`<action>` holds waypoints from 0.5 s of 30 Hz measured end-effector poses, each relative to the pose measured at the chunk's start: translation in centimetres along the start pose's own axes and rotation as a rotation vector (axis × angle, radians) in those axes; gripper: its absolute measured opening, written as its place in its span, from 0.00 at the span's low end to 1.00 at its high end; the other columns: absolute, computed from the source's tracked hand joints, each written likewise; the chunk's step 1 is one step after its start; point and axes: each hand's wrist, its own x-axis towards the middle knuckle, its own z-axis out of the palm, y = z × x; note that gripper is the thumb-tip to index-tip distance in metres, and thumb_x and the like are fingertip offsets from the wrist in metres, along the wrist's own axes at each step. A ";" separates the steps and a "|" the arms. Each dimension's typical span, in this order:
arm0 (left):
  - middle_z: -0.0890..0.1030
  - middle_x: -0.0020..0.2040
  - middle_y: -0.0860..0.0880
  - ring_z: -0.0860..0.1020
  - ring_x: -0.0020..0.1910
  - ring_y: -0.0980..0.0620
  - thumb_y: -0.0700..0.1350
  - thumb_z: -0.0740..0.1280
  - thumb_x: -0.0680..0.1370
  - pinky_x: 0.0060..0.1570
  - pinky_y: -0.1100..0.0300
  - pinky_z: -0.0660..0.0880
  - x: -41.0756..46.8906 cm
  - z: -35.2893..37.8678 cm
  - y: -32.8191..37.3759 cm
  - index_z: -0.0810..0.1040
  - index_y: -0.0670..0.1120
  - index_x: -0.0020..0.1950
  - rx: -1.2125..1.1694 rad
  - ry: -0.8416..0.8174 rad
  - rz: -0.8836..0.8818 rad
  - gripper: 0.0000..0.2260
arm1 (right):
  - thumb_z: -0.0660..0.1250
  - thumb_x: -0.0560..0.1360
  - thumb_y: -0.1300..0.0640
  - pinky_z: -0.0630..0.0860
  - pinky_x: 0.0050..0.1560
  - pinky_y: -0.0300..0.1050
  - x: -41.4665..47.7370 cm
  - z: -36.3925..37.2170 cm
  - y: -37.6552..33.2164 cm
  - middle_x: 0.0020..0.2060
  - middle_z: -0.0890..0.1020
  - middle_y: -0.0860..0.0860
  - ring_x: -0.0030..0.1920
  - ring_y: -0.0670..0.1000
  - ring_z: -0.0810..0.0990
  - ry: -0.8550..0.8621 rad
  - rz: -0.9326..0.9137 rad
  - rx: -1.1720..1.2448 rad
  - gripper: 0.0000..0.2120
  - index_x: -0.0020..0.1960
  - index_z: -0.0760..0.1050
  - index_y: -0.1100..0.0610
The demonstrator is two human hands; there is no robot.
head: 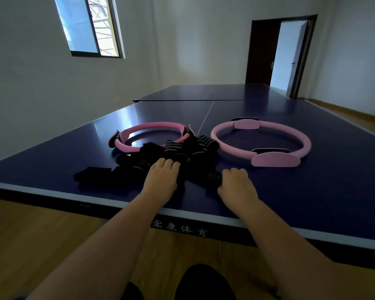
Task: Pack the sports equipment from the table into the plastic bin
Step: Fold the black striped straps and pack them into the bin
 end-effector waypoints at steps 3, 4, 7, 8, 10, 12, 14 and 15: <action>0.81 0.49 0.43 0.79 0.49 0.42 0.45 0.67 0.69 0.49 0.48 0.77 -0.2 -1.2 -0.3 0.78 0.40 0.57 -0.151 0.128 -0.043 0.18 | 0.63 0.78 0.55 0.65 0.36 0.45 0.9 -0.5 0.6 0.44 0.77 0.55 0.43 0.54 0.75 0.133 0.062 0.239 0.07 0.44 0.72 0.58; 0.80 0.50 0.44 0.78 0.50 0.43 0.44 0.67 0.71 0.50 0.49 0.76 -0.3 -2.0 -0.3 0.76 0.40 0.59 -0.301 0.184 -0.104 0.17 | 0.63 0.77 0.56 0.65 0.33 0.45 1.2 -1.1 0.3 0.40 0.78 0.54 0.38 0.54 0.76 0.162 0.111 0.437 0.08 0.41 0.72 0.59; 0.79 0.45 0.49 0.77 0.42 0.52 0.41 0.64 0.77 0.40 0.61 0.74 0.2 -5.2 0.0 0.70 0.46 0.60 -0.823 0.205 -0.388 0.12 | 0.64 0.76 0.56 0.77 0.41 0.50 2.3 -3.0 -1.4 0.39 0.83 0.54 0.41 0.54 0.81 0.099 0.235 1.058 0.07 0.43 0.78 0.57; 0.77 0.43 0.50 0.76 0.39 0.53 0.41 0.62 0.79 0.35 0.64 0.72 0.8 -5.8 0.1 0.68 0.46 0.59 -0.950 0.229 -0.501 0.09 | 0.65 0.76 0.56 0.79 0.48 0.52 2.8 -3.4 -2.1 0.42 0.85 0.55 0.45 0.54 0.83 0.039 0.257 1.170 0.07 0.46 0.80 0.57; 0.76 0.41 0.49 0.76 0.38 0.53 0.45 0.61 0.81 0.32 0.66 0.73 2.5 -6.0 -0.3 0.68 0.44 0.59 -1.191 0.285 -0.721 0.09 | 0.68 0.75 0.54 0.80 0.55 0.56 4.0 -3.3 -3.1 0.44 0.86 0.54 0.47 0.55 0.84 -0.080 0.241 1.218 0.07 0.48 0.82 0.56; 0.81 0.46 0.46 0.82 0.43 0.49 0.59 0.70 0.74 0.40 0.57 0.81 4.1 -6.1 -1.1 0.70 0.42 0.63 -1.428 0.234 -0.874 0.27 | 0.71 0.71 0.48 0.80 0.56 0.57 5.3 -2.5 -3.6 0.45 0.86 0.52 0.47 0.55 0.85 -0.156 0.226 1.140 0.10 0.46 0.82 0.54; 0.84 0.52 0.42 0.85 0.46 0.45 0.65 0.80 0.58 0.44 0.49 0.83 5.2 -5.8 -1.7 0.71 0.41 0.66 -1.564 0.069 -0.951 0.45 | 0.70 0.63 0.40 0.79 0.58 0.58 6.5 -1.4 -3.2 0.46 0.86 0.52 0.49 0.56 0.84 -0.219 0.211 1.019 0.19 0.46 0.82 0.52; 0.84 0.52 0.41 0.85 0.46 0.43 0.61 0.82 0.56 0.45 0.48 0.83 5.6 -5.7 -1.8 0.72 0.40 0.66 -1.608 -0.011 -0.958 0.45 | 0.70 0.61 0.39 0.78 0.58 0.57 7.0 -0.9 -2.8 0.47 0.86 0.51 0.50 0.56 0.83 -0.259 0.204 0.975 0.21 0.47 0.83 0.51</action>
